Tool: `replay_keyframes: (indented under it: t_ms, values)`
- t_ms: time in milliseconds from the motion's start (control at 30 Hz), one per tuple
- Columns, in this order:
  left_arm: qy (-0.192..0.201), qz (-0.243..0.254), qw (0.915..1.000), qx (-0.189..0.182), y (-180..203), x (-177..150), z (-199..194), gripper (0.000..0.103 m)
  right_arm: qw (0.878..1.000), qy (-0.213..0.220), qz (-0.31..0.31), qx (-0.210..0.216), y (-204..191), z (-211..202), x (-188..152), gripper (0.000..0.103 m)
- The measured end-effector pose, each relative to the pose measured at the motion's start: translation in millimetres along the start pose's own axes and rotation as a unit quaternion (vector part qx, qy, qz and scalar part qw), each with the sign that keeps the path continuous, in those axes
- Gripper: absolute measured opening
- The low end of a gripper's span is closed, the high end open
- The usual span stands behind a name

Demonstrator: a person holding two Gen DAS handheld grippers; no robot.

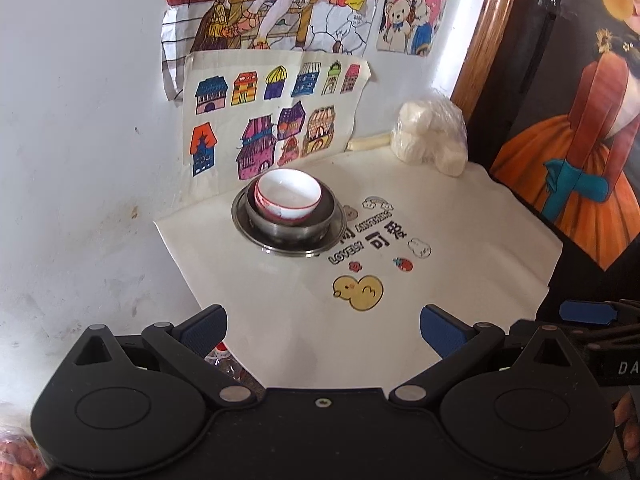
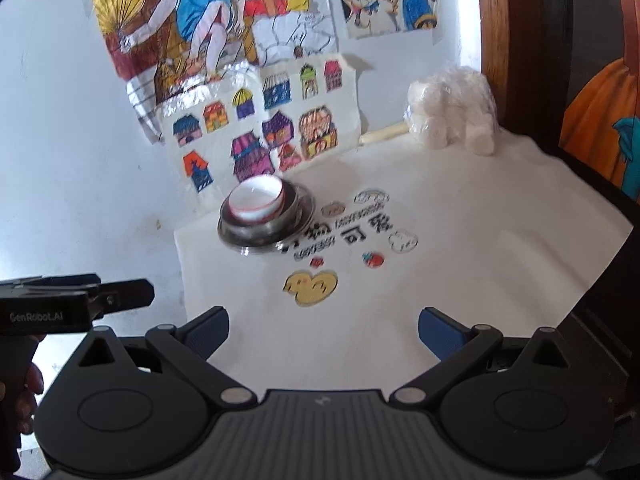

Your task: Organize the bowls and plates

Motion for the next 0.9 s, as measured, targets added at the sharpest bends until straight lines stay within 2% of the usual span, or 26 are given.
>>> replay_keyframes:
  t_ms: [900]
  values:
    - [-0.012, 0.009, 0.9999, 0.000, -1.5, -1.3, 5.9, 0.102, 1.000, -0.010, 0.010, -0.016, 2.7, -1.9, -6.1, 0.103]
Point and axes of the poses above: each gripper's, at about its wrist camera, not at the fingertips, and z roughly the way its jaws point, y to its right, x to its top, the point moved 4 cm from there along z, roughly the way its jaws point, and after that the axes turned 8 degrees about -z, right-handed, at the moved point
